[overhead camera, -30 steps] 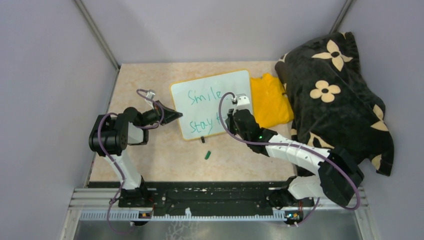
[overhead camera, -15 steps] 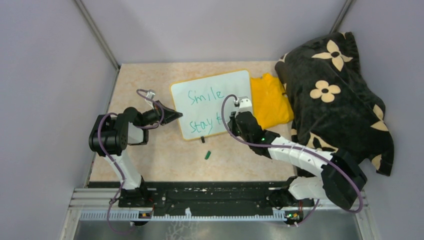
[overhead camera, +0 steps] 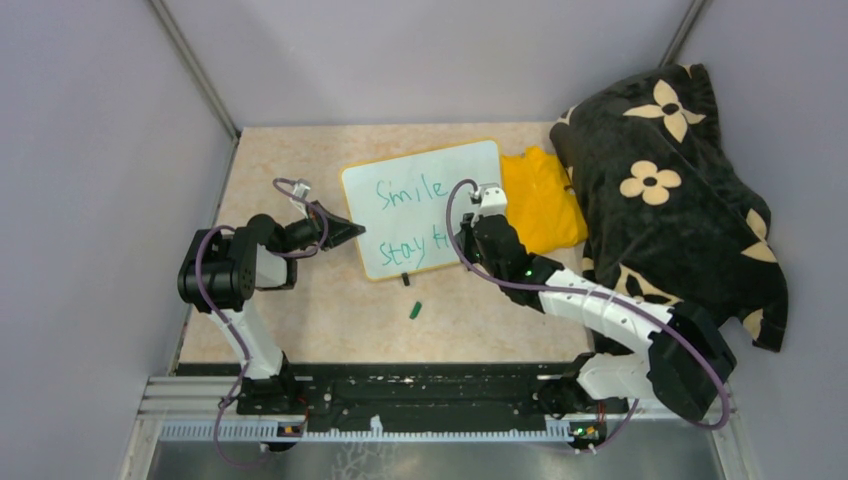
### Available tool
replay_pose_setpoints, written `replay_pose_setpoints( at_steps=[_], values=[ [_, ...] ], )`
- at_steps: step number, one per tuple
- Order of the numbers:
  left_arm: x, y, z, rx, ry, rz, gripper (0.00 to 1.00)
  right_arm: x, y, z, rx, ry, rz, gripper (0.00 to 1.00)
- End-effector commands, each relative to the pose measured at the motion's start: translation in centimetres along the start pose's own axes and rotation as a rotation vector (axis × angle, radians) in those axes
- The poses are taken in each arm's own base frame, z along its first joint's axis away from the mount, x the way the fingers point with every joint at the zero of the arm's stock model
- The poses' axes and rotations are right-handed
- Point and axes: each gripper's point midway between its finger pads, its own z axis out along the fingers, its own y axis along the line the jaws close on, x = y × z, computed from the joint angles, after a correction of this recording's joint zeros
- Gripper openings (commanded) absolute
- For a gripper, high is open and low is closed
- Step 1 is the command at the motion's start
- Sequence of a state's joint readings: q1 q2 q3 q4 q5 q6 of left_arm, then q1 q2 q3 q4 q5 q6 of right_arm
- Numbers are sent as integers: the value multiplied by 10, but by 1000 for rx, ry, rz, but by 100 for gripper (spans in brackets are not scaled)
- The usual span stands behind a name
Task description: Write a sentence on the whiteboard
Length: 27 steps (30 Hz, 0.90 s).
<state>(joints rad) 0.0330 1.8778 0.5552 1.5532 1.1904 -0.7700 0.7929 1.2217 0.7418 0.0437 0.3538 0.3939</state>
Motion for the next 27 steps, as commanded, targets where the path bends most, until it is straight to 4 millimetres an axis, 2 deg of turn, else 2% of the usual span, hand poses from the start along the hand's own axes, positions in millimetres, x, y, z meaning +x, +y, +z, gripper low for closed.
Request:
replay_pose_setpoints(
  at_steps=[1, 14, 27],
  values=[
    [1, -4, 5, 46, 1, 114, 0, -31, 1, 4, 16, -76, 25, 0],
    [1, -4, 5, 46, 1, 111, 0, -9, -9, 13, 42, -29, 24, 0],
    [1, -4, 5, 45, 3, 111, 0, 20, -21, 6, 54, 21, 41, 0]
  ],
)
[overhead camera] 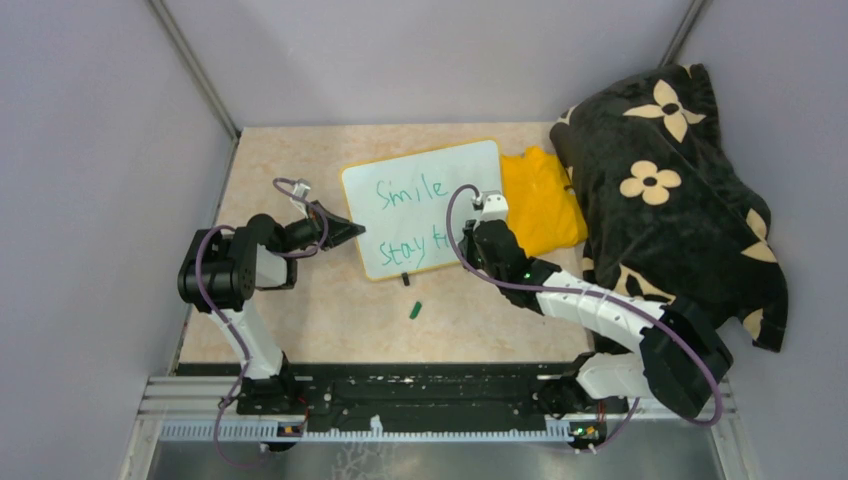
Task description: Write a sentence on the whiteboard
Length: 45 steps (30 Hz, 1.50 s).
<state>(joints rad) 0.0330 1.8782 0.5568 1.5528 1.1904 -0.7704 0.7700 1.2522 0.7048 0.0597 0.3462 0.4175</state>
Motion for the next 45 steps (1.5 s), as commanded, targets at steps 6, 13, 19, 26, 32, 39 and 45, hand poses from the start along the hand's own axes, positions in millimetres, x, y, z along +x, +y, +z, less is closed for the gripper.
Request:
replay_pose_setpoints(
  at_steps=[6, 13, 19, 26, 32, 39, 45],
  values=[
    [2, -4, 5, 44, 3, 109, 0, -1, -8, -2, 18, -23, 27, 0],
    [2, -4, 5, 44, 4, 109, 0, -20, -2, 0, 16, -58, 26, 0],
    [2, -4, 5, 43, 3, 106, 0, -32, 3, 2, 11, -74, 25, 0],
    [1, -4, 6, 44, 3, 107, 0, -38, 2, 4, 17, -86, 33, 0],
    [2, -4, 6, 46, 5, 106, 0, -46, -1, 6, 25, -97, 49, 0],
    [2, -4, 6, 46, 6, 105, 0, -48, -9, 6, 45, -105, 62, 0],
    [2, -4, 6, 45, 5, 107, 0, -46, -14, 4, 63, -104, 67, 0]
  ],
)
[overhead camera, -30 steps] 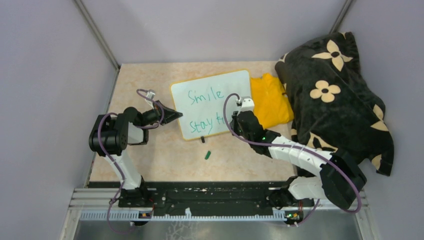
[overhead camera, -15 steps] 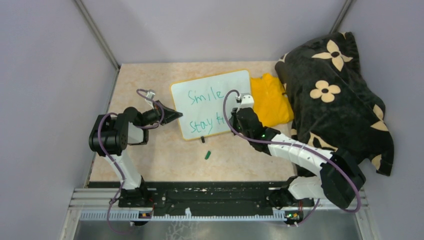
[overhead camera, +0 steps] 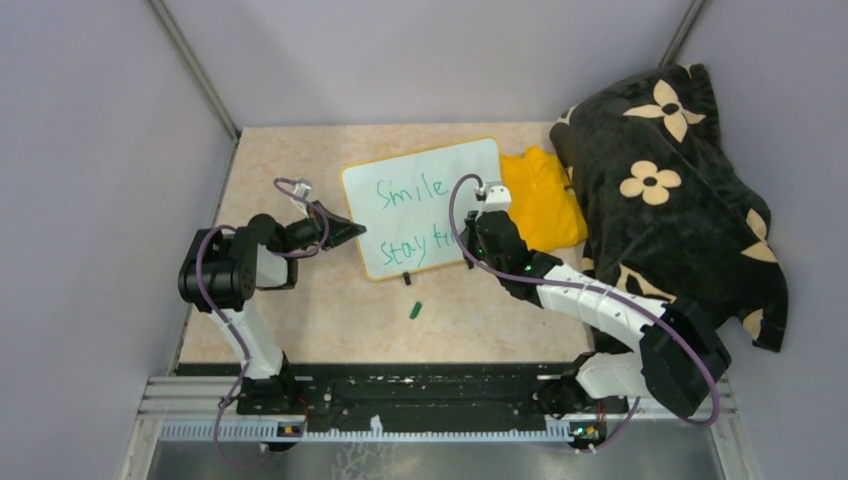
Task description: Write a sentence on the whiteboard
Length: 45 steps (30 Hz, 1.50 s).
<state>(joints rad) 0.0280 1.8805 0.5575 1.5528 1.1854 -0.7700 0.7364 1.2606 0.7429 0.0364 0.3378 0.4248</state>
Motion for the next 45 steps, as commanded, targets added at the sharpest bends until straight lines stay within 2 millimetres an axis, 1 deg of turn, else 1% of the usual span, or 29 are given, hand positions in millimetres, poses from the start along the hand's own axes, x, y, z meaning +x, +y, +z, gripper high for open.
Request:
replay_pose_setpoints(
  at_steps=[1, 14, 30, 34, 37, 39, 45],
  values=[
    [2, -4, 4, 46, 6, 108, 0, -32, -9, 1, 47, -95, 45, 0],
    [2, -4, 5, 46, 7, 107, 0, -24, -18, -3, 72, -84, 44, 0],
    [2, -4, 5, 46, 8, 105, 0, 2, -24, -6, 66, -31, 38, 0],
    [3, -3, 4, 45, 8, 104, 0, 5, -25, -6, 66, -23, 37, 0],
    [3, -3, 5, 45, 8, 105, 0, 3, -25, -7, 63, -26, 40, 0],
    [3, -3, 5, 46, 9, 103, 0, -1, -23, -9, 60, -37, 44, 0],
    [2, -3, 5, 44, 7, 104, 0, -27, -20, -21, 52, -95, 57, 0]
  ],
)
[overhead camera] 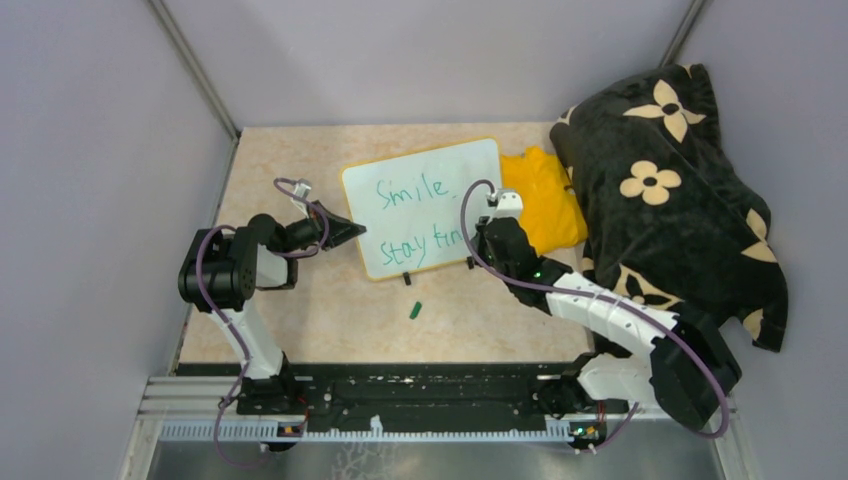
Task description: Write a sentence on the whiteboard
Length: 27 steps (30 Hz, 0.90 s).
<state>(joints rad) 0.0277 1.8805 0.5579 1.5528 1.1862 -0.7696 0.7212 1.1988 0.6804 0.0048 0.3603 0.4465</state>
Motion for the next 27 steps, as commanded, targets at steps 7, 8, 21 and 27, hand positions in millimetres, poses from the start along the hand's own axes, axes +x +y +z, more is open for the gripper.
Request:
replay_pose_setpoints(
  at_steps=[7, 8, 21, 27],
  values=[
    [2, -4, 4, 44, 6, 105, 0, -70, -1, -18, 19, -174, 57, 0],
    [2, -4, 5, 44, 5, 106, 0, -73, 0, -17, 20, -179, 60, 0],
    [1, -4, 5, 43, 4, 105, 0, -101, 13, -9, -3, -224, 70, 0],
    [1, -4, 5, 44, 4, 103, 0, -102, 13, -7, 4, -225, 67, 0]
  ],
)
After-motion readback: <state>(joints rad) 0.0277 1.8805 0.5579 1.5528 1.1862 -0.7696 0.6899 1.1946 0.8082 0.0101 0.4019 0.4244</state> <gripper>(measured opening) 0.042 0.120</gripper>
